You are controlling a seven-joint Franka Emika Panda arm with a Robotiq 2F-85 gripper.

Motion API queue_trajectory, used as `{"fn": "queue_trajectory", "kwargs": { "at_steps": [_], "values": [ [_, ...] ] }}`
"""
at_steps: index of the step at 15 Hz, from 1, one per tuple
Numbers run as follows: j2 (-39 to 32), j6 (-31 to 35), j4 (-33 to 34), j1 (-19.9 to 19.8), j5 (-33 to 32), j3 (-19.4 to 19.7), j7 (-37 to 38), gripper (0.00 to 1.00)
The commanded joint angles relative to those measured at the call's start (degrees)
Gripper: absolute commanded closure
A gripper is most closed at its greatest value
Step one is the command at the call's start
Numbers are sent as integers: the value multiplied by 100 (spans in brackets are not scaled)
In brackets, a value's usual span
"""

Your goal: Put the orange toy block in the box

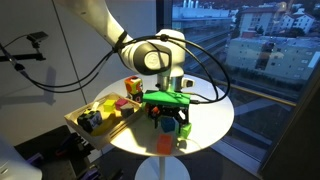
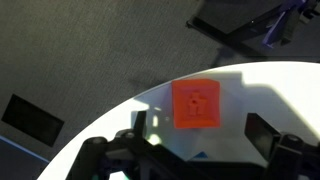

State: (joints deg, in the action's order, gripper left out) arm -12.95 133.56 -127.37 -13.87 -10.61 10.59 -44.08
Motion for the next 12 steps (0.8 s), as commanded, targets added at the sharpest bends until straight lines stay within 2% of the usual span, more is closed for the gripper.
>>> {"fn": "queue_trajectory", "kwargs": {
  "at_steps": [1,5,11,12],
  "values": [
    [-231,331,-81,-168,255,-130,-427,0],
    [-425,503,-99,-228,413,-215,-635,0],
    [-634,575,-28,-209,314,-227,-495,0],
    [-658,588,-21,-203,309,-228,-471,25]
  ]
}}
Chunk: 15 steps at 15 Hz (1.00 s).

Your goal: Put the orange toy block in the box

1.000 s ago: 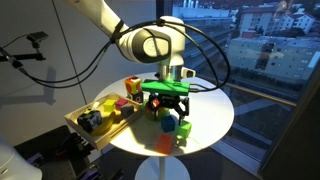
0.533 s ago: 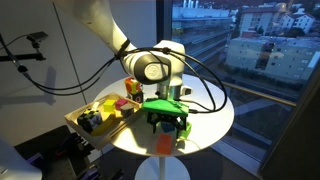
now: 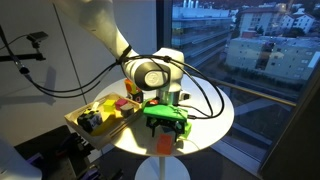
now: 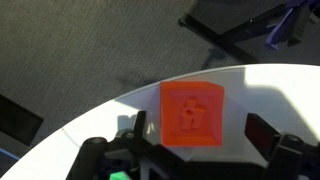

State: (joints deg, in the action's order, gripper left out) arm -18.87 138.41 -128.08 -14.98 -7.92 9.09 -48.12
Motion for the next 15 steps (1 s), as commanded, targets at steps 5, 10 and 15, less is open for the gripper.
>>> {"fn": "queue_trajectory", "kwargs": {
  "at_steps": [5,10,15],
  "values": [
    [-79,76,84,-46,12,-68,111,58],
    [146,-130,118,128,-280,80,931,76],
    [595,-790,0,288,-707,66,1536,76]
  ]
}}
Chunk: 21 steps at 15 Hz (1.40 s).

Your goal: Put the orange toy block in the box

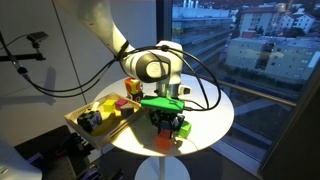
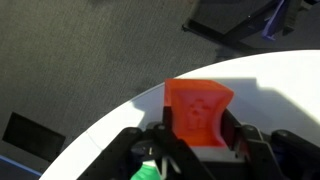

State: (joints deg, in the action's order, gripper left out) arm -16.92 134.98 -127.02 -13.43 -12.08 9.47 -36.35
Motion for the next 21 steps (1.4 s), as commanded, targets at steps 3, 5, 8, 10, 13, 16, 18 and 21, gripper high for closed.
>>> {"fn": "queue_trajectory", "kwargs": {
  "at_steps": [3,5,8,10,13,16,18,21],
  "values": [
    [698,-839,-190,207,-316,-54,376,76],
    [890,-1014,-263,267,-262,-106,329,76],
    [1153,-1265,-352,350,-154,-188,223,76],
    [1355,-1442,-434,401,-45,-246,146,76],
    [1660,-1673,-582,494,147,-329,23,76],
    [1988,-1858,-745,621,464,-396,-83,76],
    [2199,-1879,-854,722,673,-418,-164,76],
    [2485,-1748,-1023,900,1026,-454,-209,76]
  ]
}}
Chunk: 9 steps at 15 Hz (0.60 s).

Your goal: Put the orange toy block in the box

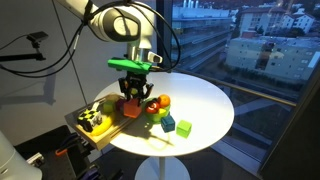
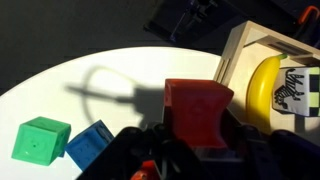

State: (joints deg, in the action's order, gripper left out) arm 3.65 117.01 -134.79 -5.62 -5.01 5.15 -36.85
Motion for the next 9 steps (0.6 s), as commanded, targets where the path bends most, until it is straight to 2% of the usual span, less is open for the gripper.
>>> {"fn": "queue_trajectory", "kwargs": {
  "at_steps": [1,9],
  "values": [
    [493,68,-281,183,419,-38,-159,76],
    [872,767,-550,486,669,-81,81,76]
  ]
}}
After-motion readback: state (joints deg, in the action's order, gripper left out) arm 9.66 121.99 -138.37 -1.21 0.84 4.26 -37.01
